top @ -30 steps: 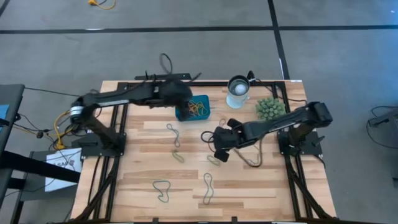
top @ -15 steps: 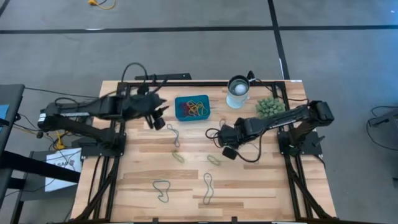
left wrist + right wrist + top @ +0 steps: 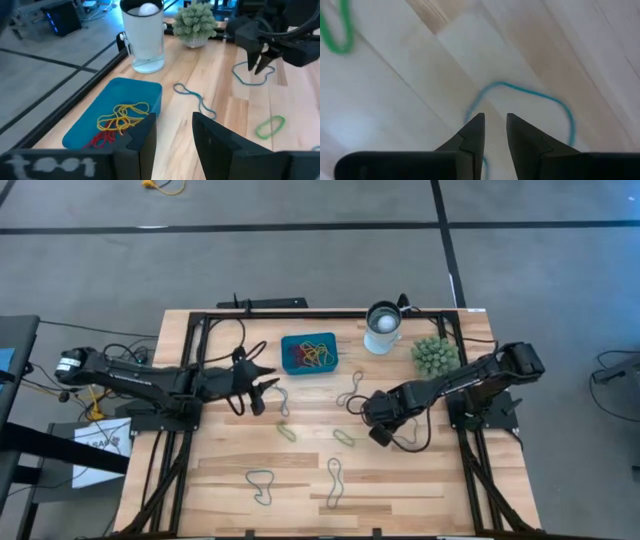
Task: Pick and place items into bin
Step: Put the blue rubber band into the blue bin
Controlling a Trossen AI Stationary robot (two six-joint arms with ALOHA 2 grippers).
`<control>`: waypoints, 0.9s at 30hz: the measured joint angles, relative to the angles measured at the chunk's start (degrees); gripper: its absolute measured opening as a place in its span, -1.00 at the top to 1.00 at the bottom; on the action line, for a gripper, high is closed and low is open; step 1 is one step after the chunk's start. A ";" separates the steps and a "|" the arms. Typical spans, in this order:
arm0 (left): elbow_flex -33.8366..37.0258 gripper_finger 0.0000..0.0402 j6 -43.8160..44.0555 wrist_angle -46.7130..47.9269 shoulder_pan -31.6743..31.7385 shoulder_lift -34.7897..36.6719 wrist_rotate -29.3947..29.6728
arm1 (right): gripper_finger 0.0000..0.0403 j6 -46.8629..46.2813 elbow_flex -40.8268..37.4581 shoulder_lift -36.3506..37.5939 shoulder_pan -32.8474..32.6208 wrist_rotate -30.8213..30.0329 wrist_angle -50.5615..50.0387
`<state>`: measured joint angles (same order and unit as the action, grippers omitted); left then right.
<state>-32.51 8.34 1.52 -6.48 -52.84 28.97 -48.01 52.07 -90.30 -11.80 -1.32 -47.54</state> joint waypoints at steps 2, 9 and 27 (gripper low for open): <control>0.00 0.42 0.41 -0.23 -0.11 0.06 0.17 | 0.63 -1.52 0.00 0.00 -0.41 -0.03 1.57; 0.00 0.42 1.22 -0.15 -0.37 0.04 0.00 | 0.63 -4.86 0.02 -0.92 -1.00 -0.24 2.75; -0.07 0.42 1.25 0.42 -0.37 0.02 -0.22 | 0.63 -4.67 0.01 -6.58 -1.30 -0.02 5.25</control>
<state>-32.58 9.58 1.94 -6.85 -52.82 28.75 -52.68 52.08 -96.88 -13.10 -1.34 -42.30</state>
